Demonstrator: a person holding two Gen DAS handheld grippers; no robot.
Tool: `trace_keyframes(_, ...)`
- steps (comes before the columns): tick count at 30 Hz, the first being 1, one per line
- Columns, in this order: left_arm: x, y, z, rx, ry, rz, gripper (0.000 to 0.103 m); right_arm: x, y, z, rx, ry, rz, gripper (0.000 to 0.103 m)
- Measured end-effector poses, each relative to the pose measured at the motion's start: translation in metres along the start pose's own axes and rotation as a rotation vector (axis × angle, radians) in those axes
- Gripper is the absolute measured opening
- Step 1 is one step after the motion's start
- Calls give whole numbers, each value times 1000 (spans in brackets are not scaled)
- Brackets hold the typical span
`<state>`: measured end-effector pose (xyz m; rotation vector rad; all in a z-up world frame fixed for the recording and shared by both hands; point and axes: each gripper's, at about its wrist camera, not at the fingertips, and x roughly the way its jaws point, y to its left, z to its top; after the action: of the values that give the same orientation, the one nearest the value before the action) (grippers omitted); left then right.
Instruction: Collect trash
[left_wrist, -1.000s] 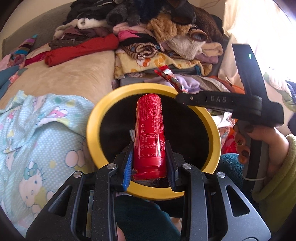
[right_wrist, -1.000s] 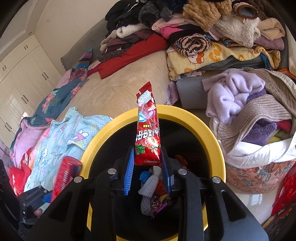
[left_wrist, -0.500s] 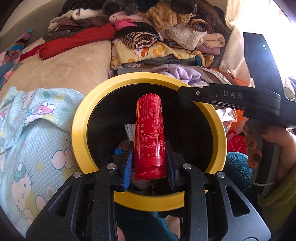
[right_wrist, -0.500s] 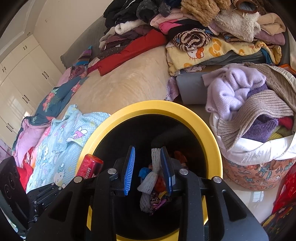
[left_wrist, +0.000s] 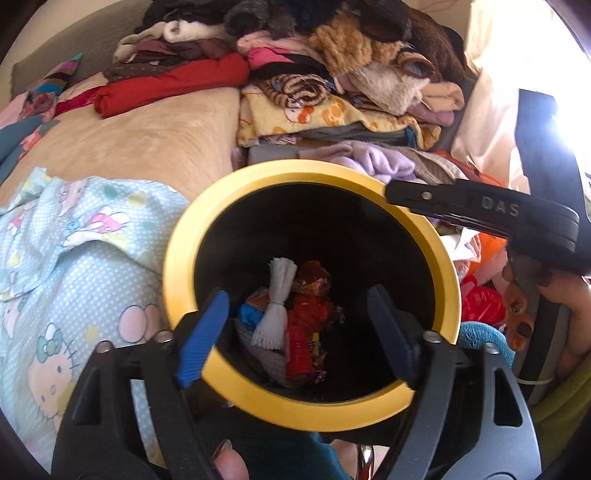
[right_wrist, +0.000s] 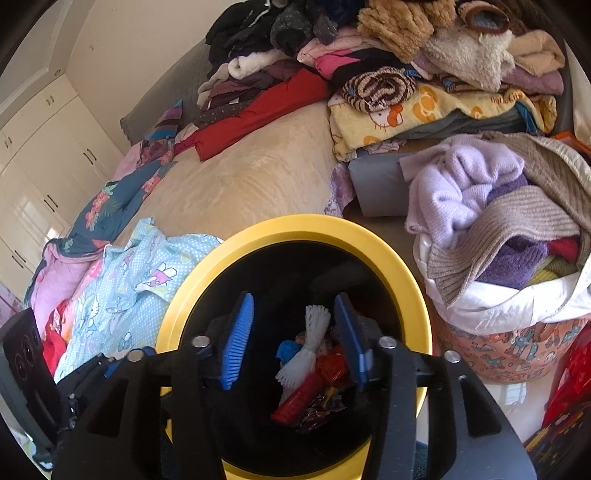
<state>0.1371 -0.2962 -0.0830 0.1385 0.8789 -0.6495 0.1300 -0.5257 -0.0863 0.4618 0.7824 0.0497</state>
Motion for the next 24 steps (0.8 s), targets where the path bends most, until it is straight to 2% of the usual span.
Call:
trace_keyframes(1, -3, 3, 0, -8, -6, 12, 84, -2, 2, 0, -7, -3, -3, 54)
trace_keyframes(4, -12, 14, -1, -40, -28, 37, 86, -9, 9, 2, -33, -14, -7, 65)
trace_keyframes(6, -19, 23, -3, -67, -44, 65, 92, -15, 14, 1, -52, -25, -14, 72)
trace_keyframes(12, -48, 54, -10, -152, -95, 146, 92, -25, 40, -2, -117, -53, -11, 89)
trace_keyframes(18, -80, 81, -19, -222, -153, 228, 92, -25, 78, -14, -194, -75, 13, 96)
trace_keyframes(24, -109, 103, -31, -266, -200, 290, 92, -25, 115, -32, -252, -105, 77, 96)
